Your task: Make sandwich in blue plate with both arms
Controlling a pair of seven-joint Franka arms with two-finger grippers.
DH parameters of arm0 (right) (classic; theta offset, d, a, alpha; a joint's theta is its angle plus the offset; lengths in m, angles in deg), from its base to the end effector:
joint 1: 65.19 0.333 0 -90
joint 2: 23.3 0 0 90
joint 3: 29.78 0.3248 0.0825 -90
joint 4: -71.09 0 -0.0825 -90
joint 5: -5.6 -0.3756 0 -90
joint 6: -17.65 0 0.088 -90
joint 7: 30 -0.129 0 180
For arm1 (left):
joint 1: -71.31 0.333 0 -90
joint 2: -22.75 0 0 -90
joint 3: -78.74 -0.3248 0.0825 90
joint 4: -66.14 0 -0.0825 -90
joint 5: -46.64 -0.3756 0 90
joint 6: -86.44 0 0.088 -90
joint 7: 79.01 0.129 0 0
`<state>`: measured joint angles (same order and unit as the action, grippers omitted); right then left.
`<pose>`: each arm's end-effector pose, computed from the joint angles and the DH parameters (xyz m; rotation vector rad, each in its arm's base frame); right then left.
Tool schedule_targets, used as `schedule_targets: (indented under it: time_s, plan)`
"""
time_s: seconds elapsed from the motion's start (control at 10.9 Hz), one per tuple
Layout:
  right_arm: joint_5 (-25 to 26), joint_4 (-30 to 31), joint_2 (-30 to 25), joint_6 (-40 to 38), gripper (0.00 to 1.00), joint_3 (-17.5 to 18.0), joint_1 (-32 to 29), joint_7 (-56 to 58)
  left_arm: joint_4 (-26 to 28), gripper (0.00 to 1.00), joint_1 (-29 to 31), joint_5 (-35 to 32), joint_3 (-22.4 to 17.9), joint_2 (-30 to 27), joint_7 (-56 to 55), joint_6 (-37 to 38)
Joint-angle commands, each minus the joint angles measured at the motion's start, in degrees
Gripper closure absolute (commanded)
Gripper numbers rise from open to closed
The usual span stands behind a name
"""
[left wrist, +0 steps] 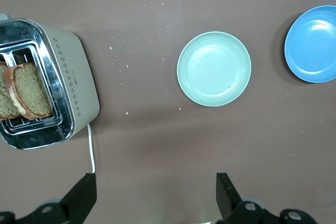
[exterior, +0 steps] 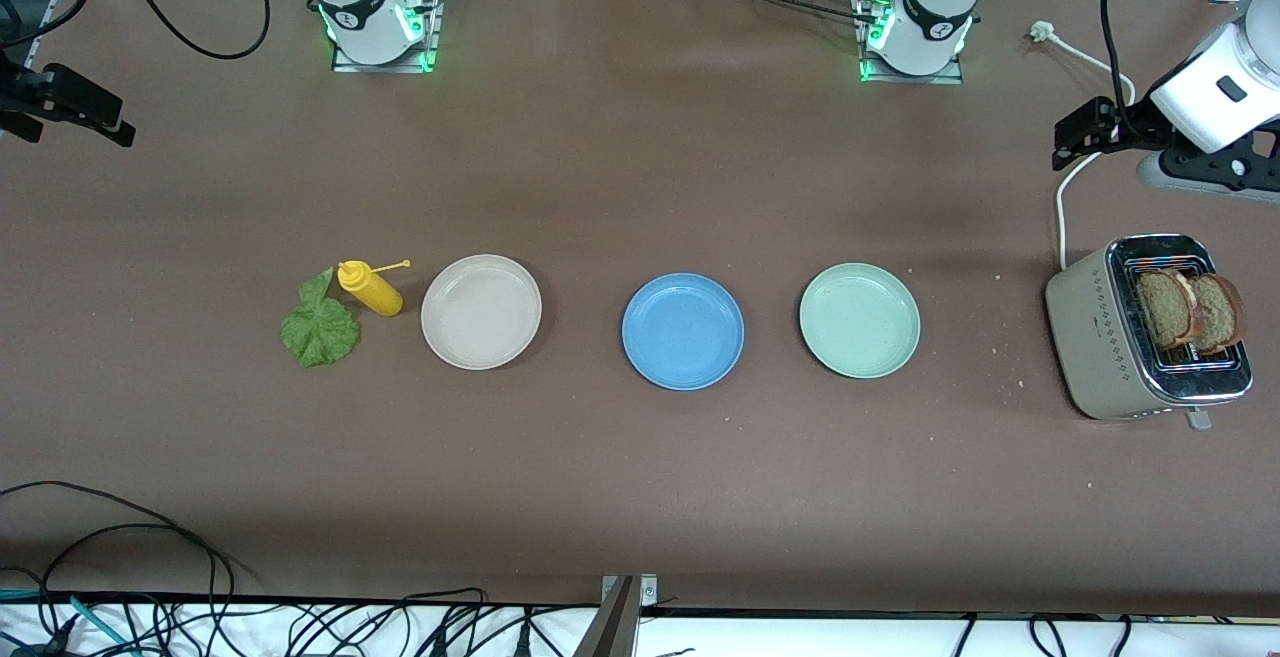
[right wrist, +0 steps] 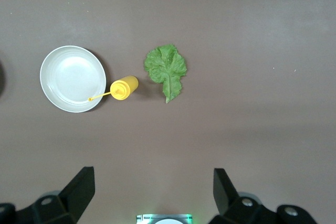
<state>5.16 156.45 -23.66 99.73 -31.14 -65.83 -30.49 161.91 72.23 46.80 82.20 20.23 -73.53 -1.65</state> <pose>0.5285 -0.0174 0.6399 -3.1314 0.0667 0.0797 0.5233 -0.0242 0.5858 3.1283 -0.2190 -0.1414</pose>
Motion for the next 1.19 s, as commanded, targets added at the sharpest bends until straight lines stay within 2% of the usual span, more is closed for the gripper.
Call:
schedule_targets:
  time_s: [0.0, 1.1]
  plan:
    - [-0.52, -0.45, -0.78, -1.13, 0.0, 0.39, -0.15, -0.65, -4.53, 0.0, 0.48, -0.85, -0.03, 2.35, 0.85, 2.48]
    - [-0.7, -0.45, -0.87, -1.49, 0.0, 0.48, -0.06, -0.56, -5.77, 0.0, 1.71, -0.25, -0.73, 2.09, 1.2, 2.57]
